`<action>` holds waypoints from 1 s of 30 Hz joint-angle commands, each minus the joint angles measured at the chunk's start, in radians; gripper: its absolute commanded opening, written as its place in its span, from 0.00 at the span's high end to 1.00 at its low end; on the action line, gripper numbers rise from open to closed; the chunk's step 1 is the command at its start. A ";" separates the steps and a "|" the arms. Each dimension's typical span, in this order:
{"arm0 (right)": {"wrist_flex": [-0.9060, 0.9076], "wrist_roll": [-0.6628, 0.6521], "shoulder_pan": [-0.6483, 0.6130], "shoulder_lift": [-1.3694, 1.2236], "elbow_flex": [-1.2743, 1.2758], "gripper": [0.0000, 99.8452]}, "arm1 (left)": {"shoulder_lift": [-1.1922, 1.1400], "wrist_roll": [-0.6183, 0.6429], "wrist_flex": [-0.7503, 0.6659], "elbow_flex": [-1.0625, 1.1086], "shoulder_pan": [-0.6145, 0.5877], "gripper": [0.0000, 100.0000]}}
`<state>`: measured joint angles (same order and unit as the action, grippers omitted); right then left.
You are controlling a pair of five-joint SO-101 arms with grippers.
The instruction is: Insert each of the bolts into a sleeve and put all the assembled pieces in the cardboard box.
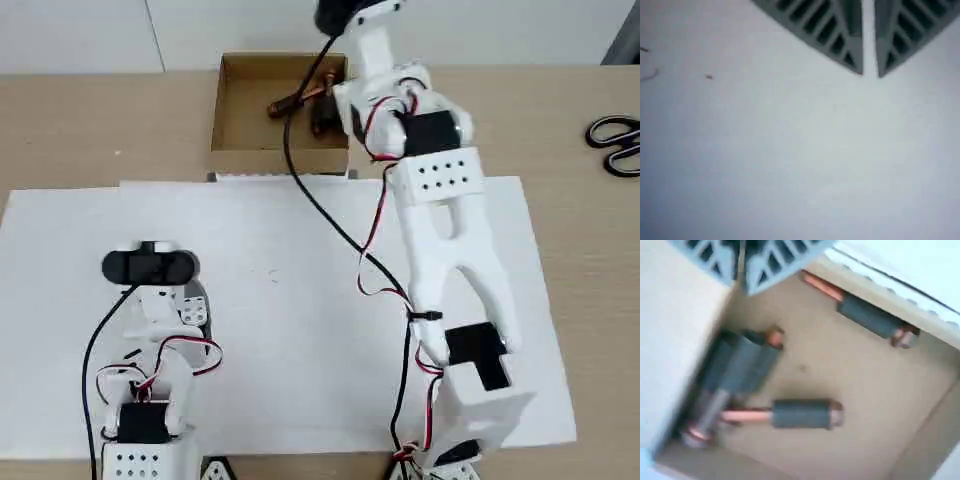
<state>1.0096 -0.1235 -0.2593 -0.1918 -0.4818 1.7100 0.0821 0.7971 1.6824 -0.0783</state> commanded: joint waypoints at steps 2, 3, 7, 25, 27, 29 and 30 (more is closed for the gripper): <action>0.102 0.046 0.022 0.119 -0.051 1.00 | 0.011 -0.005 -0.023 0.001 -0.025 0.99; 0.128 0.054 0.022 0.136 -0.051 1.00 | 0.011 -0.005 -0.026 0.001 -0.025 0.99; 0.259 0.104 0.019 0.202 -0.051 1.00 | 0.011 -0.005 -0.028 0.001 -0.025 0.99; 0.664 0.235 0.024 0.553 -0.017 1.00 | 0.011 -0.006 -0.028 0.002 -0.025 0.99; 0.665 0.239 0.024 0.624 0.061 1.00 | 0.011 -0.006 -0.028 0.002 -0.025 0.99; 0.664 0.252 0.024 0.725 0.173 1.00 | 0.011 -0.006 -0.028 0.002 -0.025 0.99; 0.657 0.256 0.024 0.779 0.239 1.00 | 0.011 -0.006 -0.028 0.002 -0.025 0.99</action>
<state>1.6709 0.1158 -0.2455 0.4480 -0.3652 1.7100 0.0821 0.7940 1.6901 -0.0951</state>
